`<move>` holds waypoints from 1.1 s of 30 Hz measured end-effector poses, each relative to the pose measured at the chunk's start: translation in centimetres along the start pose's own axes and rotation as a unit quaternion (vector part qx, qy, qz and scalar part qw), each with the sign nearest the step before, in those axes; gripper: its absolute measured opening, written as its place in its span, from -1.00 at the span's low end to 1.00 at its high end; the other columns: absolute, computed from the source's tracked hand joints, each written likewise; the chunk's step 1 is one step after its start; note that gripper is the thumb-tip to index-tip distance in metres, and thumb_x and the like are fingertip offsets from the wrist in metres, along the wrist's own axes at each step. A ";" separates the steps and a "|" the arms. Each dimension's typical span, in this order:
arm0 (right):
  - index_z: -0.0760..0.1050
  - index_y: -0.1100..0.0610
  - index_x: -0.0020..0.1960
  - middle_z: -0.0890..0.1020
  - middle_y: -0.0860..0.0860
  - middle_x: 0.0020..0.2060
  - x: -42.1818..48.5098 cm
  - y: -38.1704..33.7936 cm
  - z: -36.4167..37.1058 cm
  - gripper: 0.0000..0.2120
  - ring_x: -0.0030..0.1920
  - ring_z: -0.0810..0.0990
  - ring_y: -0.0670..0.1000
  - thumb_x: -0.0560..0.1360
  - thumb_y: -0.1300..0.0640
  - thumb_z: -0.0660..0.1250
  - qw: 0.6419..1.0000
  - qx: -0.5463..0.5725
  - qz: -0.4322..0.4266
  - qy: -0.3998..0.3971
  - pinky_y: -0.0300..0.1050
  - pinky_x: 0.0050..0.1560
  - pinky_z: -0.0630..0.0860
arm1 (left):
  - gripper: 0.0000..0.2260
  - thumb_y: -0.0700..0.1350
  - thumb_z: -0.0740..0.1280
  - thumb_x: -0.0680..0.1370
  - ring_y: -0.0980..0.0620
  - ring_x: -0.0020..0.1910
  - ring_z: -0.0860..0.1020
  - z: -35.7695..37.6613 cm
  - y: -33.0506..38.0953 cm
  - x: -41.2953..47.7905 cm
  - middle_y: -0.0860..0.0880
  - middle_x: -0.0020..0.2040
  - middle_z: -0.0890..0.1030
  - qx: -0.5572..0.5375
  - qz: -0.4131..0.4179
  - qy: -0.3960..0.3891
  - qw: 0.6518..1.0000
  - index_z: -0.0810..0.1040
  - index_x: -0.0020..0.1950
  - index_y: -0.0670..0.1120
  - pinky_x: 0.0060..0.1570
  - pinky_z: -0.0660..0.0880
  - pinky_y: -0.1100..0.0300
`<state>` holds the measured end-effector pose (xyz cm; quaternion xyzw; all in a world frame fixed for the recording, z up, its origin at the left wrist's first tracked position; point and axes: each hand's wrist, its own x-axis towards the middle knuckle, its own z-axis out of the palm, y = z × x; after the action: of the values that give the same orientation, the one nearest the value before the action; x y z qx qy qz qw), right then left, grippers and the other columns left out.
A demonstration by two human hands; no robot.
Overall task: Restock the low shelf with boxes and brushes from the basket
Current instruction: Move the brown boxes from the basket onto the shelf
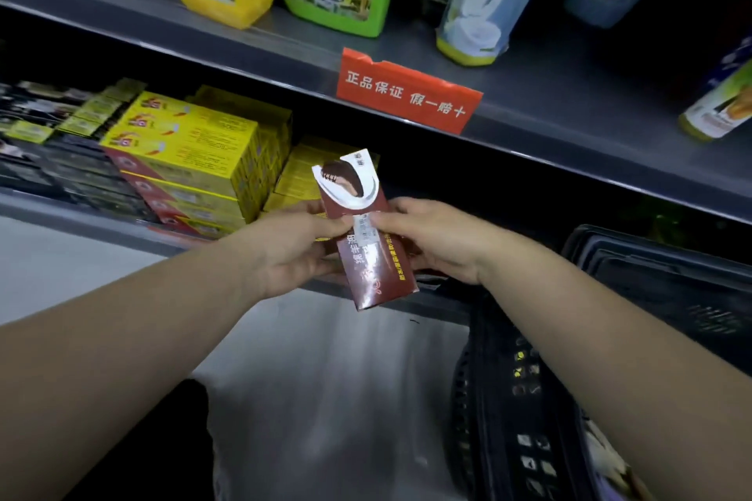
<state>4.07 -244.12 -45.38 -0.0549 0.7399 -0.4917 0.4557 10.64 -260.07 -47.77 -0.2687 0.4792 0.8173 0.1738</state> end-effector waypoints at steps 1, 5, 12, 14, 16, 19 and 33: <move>0.46 0.10 0.16 0.67 0.03 -0.02 0.0 0.4 0.1 -0.76 -0.08 0.64 -0.04 0.54 0.03 0.29 1.000 0.003 -0.006 0.022 -0.13 -0.02 0.58 | -0.73 -0.26 0.33 0.51 0.01 -0.30 0.67 0.2 -0.2 0.2 -0.07 -0.20 0.69 0.013 0.002 -0.003 1.000 0.44 0.19 -0.12 -0.43 0.58 0.12; 0.34 0.10 0.32 0.64 0.06 0.04 0.4 1.1 -0.7 -0.60 0.00 0.63 0.00 0.52 0.07 0.32 0.999 0.004 0.021 0.049 -0.05 0.05 0.58 | -0.67 -0.19 0.36 0.51 -0.06 -0.09 0.64 0.3 -0.4 1.2 -0.11 -0.05 0.68 0.090 0.007 -0.008 0.996 0.45 0.26 -0.09 -0.10 0.59 0.03; 0.10 -0.16 0.48 0.30 0.01 0.36 2.2 -0.6 -2.8 -0.13 0.32 0.35 -0.04 0.33 0.05 0.52 0.925 -0.347 -0.137 0.072 -0.16 0.29 0.34 | -0.50 -0.22 0.46 0.43 -0.03 0.04 0.58 0.1 0.3 2.2 -0.06 0.16 0.54 0.404 0.085 -0.020 0.910 0.44 0.35 -0.03 0.03 0.55 0.09; 0.34 -0.13 0.37 0.49 -0.05 0.24 2.7 -1.2 -2.6 -0.32 0.20 0.50 -0.10 0.32 0.04 0.53 0.919 -0.380 -0.108 -0.005 -0.17 0.23 0.45 | -0.49 -0.22 0.50 0.38 -0.06 0.05 0.58 -0.1 0.6 2.5 -0.08 0.15 0.55 0.397 0.076 -0.026 0.914 0.45 0.30 -0.09 0.01 0.55 0.07; 0.49 -0.08 0.23 0.61 -0.13 0.05 3.1 -1.3 -2.6 -0.53 0.02 0.59 -0.18 0.35 0.03 0.50 0.924 -0.369 -0.101 -0.018 -0.25 0.08 0.52 | -0.50 -0.19 0.52 0.37 -0.05 0.03 0.59 -0.5 1.1 2.7 -0.07 0.12 0.58 0.394 0.080 -0.024 0.915 0.45 0.26 -0.10 0.02 0.56 0.05; 0.57 -0.06 0.04 0.62 -0.21 -0.11 3.2 -0.8 -3.7 -0.82 -0.10 0.60 -0.25 0.44 0.02 0.42 0.934 -0.342 -0.102 0.024 -0.33 -0.03 0.48 | -0.43 -0.01 0.52 0.36 0.01 0.04 0.53 -1.5 1.7 3.2 0.00 0.13 0.52 0.479 0.090 0.042 0.872 0.39 0.30 -0.03 -0.03 0.52 0.12; 0.34 0.03 0.34 0.49 0.03 0.21 4.9 0.9 -9.3 -0.63 0.12 0.51 0.00 0.57 -0.01 0.24 0.927 -0.354 0.001 0.126 -0.20 0.11 0.40 | -0.45 -0.08 0.42 0.47 -0.07 0.20 0.48 -2.2 0.2 4.8 -0.09 0.34 0.44 0.433 0.104 0.089 0.891 0.32 0.43 -0.03 0.05 0.41 0.19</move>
<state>-5.21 -239.94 -48.21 -0.1497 0.9170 -0.2007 0.3105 7.31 -261.96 -51.40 -0.1872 0.8239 0.5151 0.1439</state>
